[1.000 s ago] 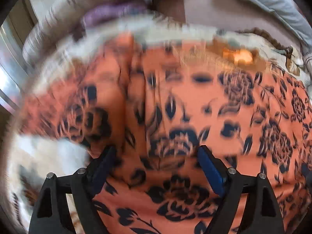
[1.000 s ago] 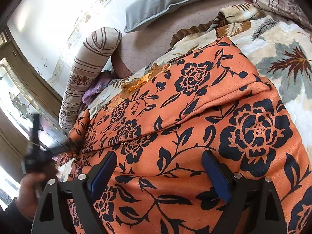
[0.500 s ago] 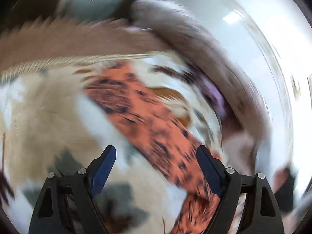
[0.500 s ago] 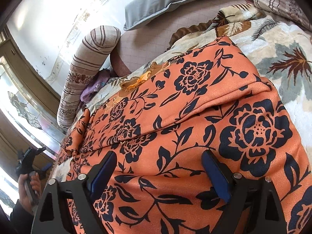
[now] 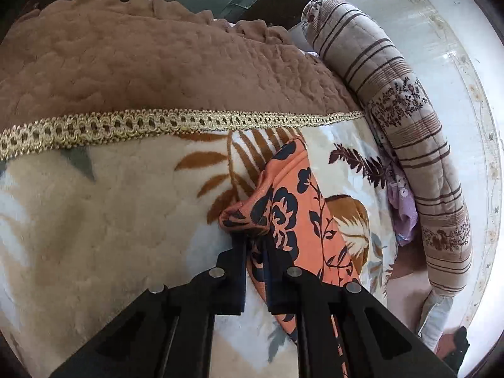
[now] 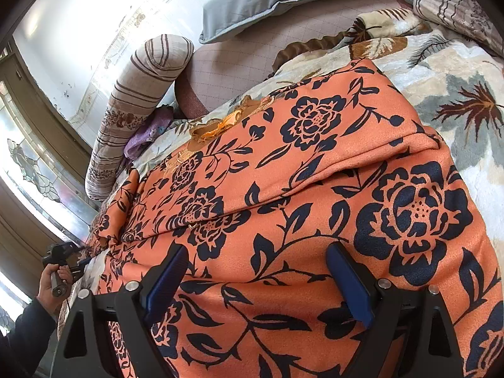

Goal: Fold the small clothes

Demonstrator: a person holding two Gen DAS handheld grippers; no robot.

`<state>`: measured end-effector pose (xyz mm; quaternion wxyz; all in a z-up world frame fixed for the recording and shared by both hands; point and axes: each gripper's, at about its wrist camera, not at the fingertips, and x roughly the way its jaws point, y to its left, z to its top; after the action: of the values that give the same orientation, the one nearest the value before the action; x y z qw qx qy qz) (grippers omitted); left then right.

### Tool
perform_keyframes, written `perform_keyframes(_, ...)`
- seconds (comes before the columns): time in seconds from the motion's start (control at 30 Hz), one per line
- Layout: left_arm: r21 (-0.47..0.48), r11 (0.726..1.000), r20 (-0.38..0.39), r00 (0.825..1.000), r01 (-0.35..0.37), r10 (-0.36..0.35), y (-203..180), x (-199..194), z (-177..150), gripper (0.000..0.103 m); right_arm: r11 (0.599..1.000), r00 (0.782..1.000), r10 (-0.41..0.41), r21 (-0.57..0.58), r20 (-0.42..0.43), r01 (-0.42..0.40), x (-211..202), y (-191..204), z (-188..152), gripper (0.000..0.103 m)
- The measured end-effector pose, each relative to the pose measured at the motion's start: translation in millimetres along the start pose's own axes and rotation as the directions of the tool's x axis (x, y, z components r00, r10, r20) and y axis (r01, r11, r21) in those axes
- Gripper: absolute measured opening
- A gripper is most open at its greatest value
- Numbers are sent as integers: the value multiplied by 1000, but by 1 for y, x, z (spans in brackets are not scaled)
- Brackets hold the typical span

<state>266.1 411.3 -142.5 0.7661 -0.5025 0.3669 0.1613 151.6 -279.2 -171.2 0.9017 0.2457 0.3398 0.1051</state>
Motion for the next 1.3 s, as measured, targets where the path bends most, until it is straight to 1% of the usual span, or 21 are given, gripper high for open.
perform_keyframes(0.1,135,988,74,995,-81,71,-28,-16,-4,5,1000,1000,8,5,3,-8,0,-1,0,91)
perform_keyframes(0.17,231,968,139,988,-96,64,-55,-36,-10,5,1000,1000,14,9,8,-14,-2,-2,0,91)
perform_keyframes(0.23,347,932,203,979,-102,31,-91,-63,-25,5,1000,1000,23,15,11,-23,-3,-4,0,91)
perform_keyframes(0.33,541,839,249,963,-53,-100,-165,-105,-66,5,999,999,29,20,15,-30,-5,-5,0,91)
perform_keyframes(0.43,694,719,206,947,36,-246,-237,-135,-125,5,999,999,30,21,15,-30,-6,-5,0,91)
perform_keyframes(0.5,762,639,136,936,110,-323,-275,-145,-168,5,999,999,36,25,17,-36,-7,-6,0,91)
perform_keyframes(0.53,796,587,88,930,149,-357,-296,-147,-198,5,999,999,38,26,18,-38,-8,-6,0,91)
perform_keyframes(0.6,830,505,-29,921,239,-388,-327,-142,-252,5,999,999,40,28,19,-41,-8,-7,0,91)
perform_keyframes(0.63,838,476,-72,919,267,-388,-335,-137,-270,6,999,999,41,29,19,-41,-9,-7,0,91)
perform_keyframes(0.67,854,427,-133,916,299,-378,-346,-126,-304,7,999,999,42,30,20,-43,-9,-7,0,91)
perform_keyframes(0.7,861,403,-160,917,310,-365,-350,-122,-322,12,998,999,45,31,20,-45,-9,-7,0,91)
perform_keyframes(0.73,873,361,-215,922,329,-321,-354,-106,-347,44,998,999,46,32,20,-46,-9,-7,0,91)
perform_keyframes(0.77,886,301,-289,927,353,-238,-354,-86,-374,64,998,999,49,34,21,-50,-9,-8,0,91)
perform_keyframes(0.8,896,276,-303,933,348,-193,-350,-73,-389,84,998,998,53,37,22,-53,-10,-8,0,91)
perform_keyframes(0.87,935,238,-257,965,264,-60,-322,-38,-410,84,997,998,58,41,24,-59,-10,-8,0,91)
perform_keyframes(0.93,941,261,-224,974,216,4,-296,-24,-403,84,997,998,61,45,24,-62,-10,-9,0,91)
perform_keyframes(1.03,913,390,-146,989,120,38,-253,-17,-351,84,997,998,59,48,19,-60,-11,-8,2,91)
perform_keyframes(1.1,882,471,-58,996,19,69,-226,-14,-307,84,996,998,59,62,14,-60,-13,-9,4,91)
perform_keyframes(1.13,867,498,-29,996,-18,86,-218,-12,-292,84,996,998,56,76,6,-56,-16,-9,7,91)
perform_keyframes(1.2,839,540,15,994,-73,110,-200,-6,-266,84,980,994,101,170,28,-105,-31,-14,19,91)
perform_keyframes(1.3,806,580,49,989,-121,139,-175,2,-242,84,949,985,157,263,78,-172,-47,-18,52,92)
